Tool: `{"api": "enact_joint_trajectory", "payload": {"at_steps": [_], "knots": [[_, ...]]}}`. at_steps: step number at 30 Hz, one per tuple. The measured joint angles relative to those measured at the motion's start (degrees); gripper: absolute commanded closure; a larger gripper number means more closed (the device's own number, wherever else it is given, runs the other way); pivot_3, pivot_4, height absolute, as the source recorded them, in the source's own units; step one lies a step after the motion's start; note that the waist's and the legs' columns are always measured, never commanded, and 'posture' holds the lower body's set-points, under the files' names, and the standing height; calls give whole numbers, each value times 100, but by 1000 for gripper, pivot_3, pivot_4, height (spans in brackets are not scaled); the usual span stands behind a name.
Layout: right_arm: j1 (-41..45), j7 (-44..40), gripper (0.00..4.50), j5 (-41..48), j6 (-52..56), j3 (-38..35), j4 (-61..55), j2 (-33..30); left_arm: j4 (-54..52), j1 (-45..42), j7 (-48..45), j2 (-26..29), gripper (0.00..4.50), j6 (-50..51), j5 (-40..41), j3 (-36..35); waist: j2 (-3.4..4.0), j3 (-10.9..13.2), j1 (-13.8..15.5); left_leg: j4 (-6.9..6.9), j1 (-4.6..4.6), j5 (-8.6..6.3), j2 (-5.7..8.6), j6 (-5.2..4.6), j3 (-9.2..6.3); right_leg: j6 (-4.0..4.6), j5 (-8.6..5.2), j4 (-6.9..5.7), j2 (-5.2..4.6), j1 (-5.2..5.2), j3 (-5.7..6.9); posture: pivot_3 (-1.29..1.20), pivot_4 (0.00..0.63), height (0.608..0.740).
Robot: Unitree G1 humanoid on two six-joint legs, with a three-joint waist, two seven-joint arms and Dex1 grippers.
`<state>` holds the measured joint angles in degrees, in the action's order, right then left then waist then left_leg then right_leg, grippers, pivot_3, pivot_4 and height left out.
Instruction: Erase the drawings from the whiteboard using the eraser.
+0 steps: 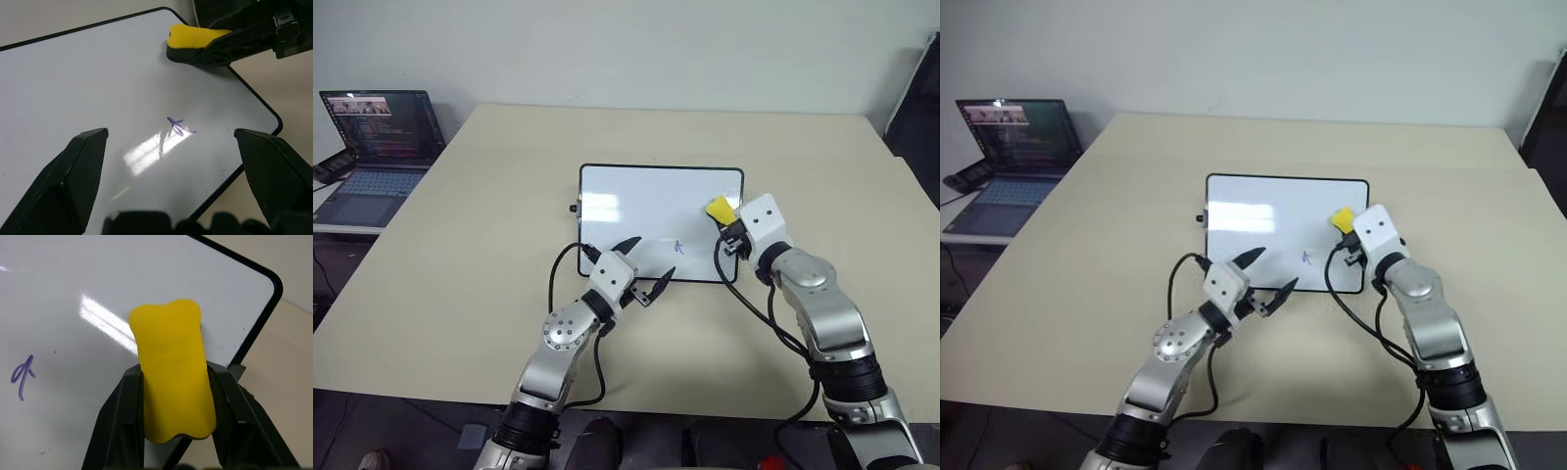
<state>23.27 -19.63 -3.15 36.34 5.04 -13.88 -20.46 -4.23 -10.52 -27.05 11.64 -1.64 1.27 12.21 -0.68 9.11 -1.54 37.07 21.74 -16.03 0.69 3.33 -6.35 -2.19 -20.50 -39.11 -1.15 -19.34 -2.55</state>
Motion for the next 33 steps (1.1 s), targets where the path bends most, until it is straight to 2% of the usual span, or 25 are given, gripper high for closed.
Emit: {"api": "enact_joint_trajectory", "payload": {"at_steps": [8,14,21,27,33], "knots": [[-515,-21,3128,28,-701,-78,-115,9,3,-12,-3,2,0,-4,0,9,-1,1,-5,-6,12,0,0,1,7,0,0,9,0,-13,2,0,150,740],[-796,-257,3128,26,-1159,-99,-257,-283,-131,476,24,73,0,8,-5,8,0,3,-32,-10,17,0,-3,0,13,0,0,6,2,-26,-1,0,150,740],[-834,-585,3128,178,-1555,-8,-550,-307,-433,769,105,140,0,31,-68,9,0,3,-22,-8,17,-1,-3,-1,13,0,0,6,2,-24,-2,0,150,740],[-774,-850,3128,27,-2362,696,-457,-199,-420,753,146,150,0,19,-123,8,0,3,-27,-8,15,0,-3,0,13,0,0,6,2,-25,0,0,150,740],[-239,-767,3128,-499,-2811,1227,509,9,-363,729,146,153,0,-6,-127,4,0,3,-19,-7,15,4,-3,8,13,0,0,5,2,-25,1,0,150,740]]}}
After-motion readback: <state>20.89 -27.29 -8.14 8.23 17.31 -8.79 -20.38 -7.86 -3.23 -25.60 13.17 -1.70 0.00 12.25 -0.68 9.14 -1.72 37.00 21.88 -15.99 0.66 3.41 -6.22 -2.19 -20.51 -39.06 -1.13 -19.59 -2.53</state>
